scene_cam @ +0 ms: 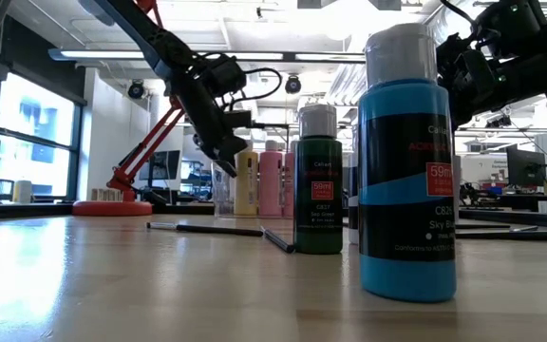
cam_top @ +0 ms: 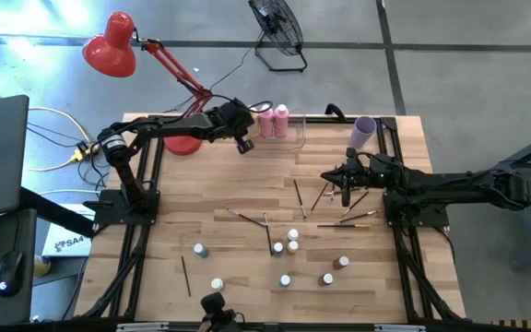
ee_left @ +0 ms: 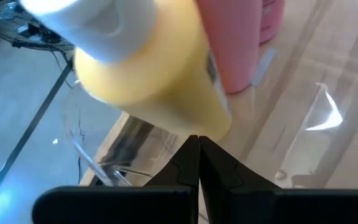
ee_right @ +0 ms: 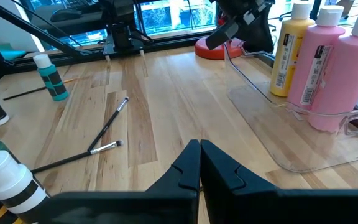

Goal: Pick & Place Paint Supplies
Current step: Adjust the large paint bottles in the transparent bin

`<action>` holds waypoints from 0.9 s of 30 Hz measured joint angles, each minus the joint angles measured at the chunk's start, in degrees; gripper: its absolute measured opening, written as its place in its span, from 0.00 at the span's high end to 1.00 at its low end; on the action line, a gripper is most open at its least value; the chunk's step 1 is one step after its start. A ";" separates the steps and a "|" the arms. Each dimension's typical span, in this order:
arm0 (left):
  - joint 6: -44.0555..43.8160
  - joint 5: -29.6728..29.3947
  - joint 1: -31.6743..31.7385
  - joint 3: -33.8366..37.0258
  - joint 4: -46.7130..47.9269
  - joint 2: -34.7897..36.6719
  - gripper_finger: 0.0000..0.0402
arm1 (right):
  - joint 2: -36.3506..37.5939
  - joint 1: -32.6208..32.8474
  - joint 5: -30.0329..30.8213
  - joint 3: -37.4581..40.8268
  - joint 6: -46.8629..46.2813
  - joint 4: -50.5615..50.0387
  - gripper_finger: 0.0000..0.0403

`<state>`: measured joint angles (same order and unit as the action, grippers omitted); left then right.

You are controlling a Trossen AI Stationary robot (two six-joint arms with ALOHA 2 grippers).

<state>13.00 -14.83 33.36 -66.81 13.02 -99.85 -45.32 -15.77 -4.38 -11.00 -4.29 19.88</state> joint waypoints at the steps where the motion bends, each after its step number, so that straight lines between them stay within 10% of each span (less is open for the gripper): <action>1: 0.00 -0.11 0.00 0.00 -0.03 0.00 1.00 | 0.00 0.02 0.00 0.00 0.02 -0.02 0.99; 27: -0.85 -0.68 -0.02 0.00 0.69 0.00 1.00 | 0.00 0.00 0.00 0.00 0.02 0.13 0.99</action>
<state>12.14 -15.51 33.34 -66.81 13.72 -99.85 -45.32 -15.77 -4.38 -11.00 -4.27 20.01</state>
